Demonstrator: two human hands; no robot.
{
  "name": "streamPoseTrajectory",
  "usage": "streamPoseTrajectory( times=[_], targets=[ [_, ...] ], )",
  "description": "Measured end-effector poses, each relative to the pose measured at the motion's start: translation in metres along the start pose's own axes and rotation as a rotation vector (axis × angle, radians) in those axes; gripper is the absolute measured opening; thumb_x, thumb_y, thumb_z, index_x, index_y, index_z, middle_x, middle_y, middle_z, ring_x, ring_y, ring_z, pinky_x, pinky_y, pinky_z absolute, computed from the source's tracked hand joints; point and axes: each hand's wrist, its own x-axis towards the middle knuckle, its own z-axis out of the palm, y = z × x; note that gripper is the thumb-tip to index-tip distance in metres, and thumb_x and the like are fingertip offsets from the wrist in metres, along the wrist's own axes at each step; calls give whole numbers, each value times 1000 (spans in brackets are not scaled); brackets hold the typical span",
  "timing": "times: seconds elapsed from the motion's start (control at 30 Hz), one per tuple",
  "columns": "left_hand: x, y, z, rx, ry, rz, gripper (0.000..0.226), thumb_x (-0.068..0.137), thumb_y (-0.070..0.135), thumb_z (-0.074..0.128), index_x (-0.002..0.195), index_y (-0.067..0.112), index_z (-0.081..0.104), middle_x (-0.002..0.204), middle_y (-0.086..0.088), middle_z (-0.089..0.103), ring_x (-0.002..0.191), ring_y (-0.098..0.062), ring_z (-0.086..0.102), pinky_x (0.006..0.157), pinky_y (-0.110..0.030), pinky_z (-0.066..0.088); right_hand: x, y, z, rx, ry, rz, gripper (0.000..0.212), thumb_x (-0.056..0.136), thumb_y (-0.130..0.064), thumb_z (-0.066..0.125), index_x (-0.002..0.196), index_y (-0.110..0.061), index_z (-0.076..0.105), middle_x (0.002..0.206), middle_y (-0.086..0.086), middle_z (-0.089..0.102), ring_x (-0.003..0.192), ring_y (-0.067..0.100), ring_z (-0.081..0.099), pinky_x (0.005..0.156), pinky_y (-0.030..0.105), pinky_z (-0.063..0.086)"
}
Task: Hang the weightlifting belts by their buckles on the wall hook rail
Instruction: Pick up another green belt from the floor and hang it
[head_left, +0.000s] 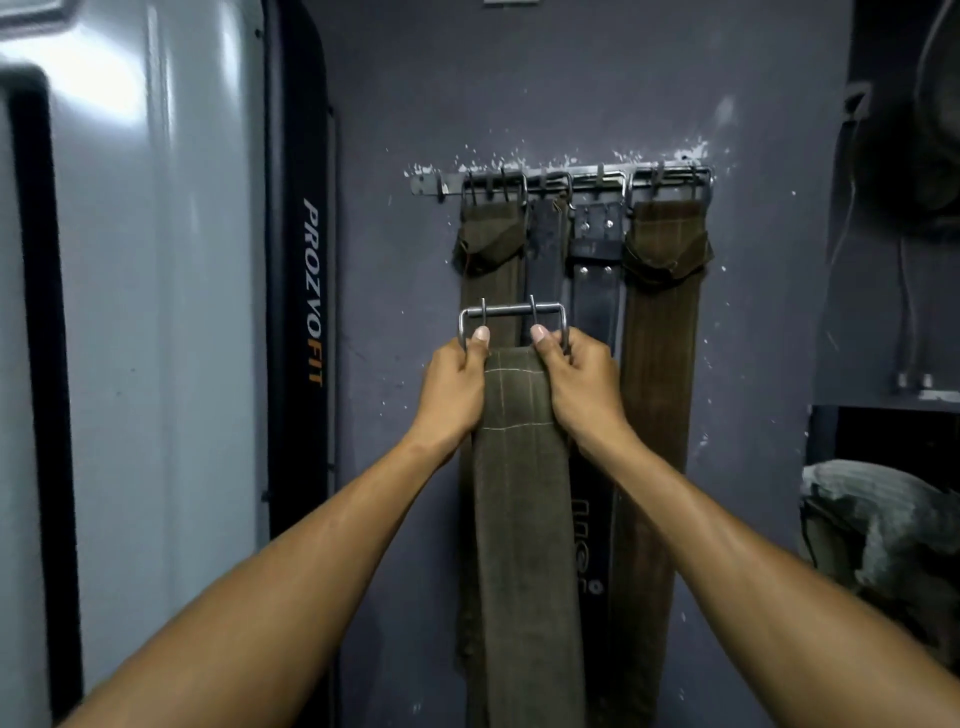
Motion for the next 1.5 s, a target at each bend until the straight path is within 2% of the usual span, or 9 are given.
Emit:
streamPoseTrajectory(
  times=[0.17,0.33,0.53,0.73,0.87,1.1,1.23,1.37,1.5],
  targets=[
    [76,-20,-19,42,-9,39,55,107,44,42,83,-2,61,82,-16,72,78,-31,69,74,-43,58,58,11,45,6,36,17,41,101,-42,63,69,-19,57,65,-2,60,61,9,55,61,31,43],
    [162,-32,-36,62,21,108,52,106,41,47,59,21,38,37,17,44,38,0,40,39,-14,32,123,9,92,16,78,3,39,101,-42,63,68,-21,57,66,1,60,63,14,55,63,33,42],
    [266,-22,-55,53,54,106,49,102,49,51,65,15,46,72,-6,51,73,-24,51,68,-35,44,203,-12,134,-66,146,2,46,101,-43,61,63,-20,48,61,-3,52,58,17,49,57,32,37],
    [340,-16,-63,-27,130,80,53,98,47,57,119,-1,65,118,-18,72,105,-33,70,79,-33,53,263,-37,163,-228,170,9,35,105,-43,54,88,-13,62,94,6,66,80,24,61,59,27,36],
    [362,-19,-60,19,129,63,48,101,45,54,127,6,61,119,-11,68,97,-27,64,77,-30,45,287,-37,173,-296,170,41,41,106,-39,55,125,-5,67,132,15,68,106,33,64,79,28,40],
    [382,-23,-51,55,99,29,49,102,45,52,132,6,57,100,-3,60,79,-19,56,59,-27,39,302,-36,178,-392,197,53,33,106,-31,55,122,-5,66,131,15,68,99,32,61,78,30,42],
    [375,-40,-45,39,141,21,53,101,49,52,129,4,57,117,-9,62,93,-27,57,78,-32,44,292,-29,178,-384,212,60,44,106,-38,54,133,-3,59,136,17,64,117,36,63,83,31,42],
    [351,-53,-50,-133,83,57,55,103,46,49,116,-5,65,118,-25,71,110,-42,68,95,-47,56,272,-15,176,-243,214,50,42,100,-48,61,96,-6,66,106,11,73,101,33,70,75,35,50],
    [313,-80,-54,-372,-106,43,36,106,36,51,99,10,74,92,-6,79,88,-23,77,81,-35,63,252,-7,169,-230,162,66,38,91,-49,73,79,-14,68,90,3,75,88,25,74,75,32,57]
  ],
)
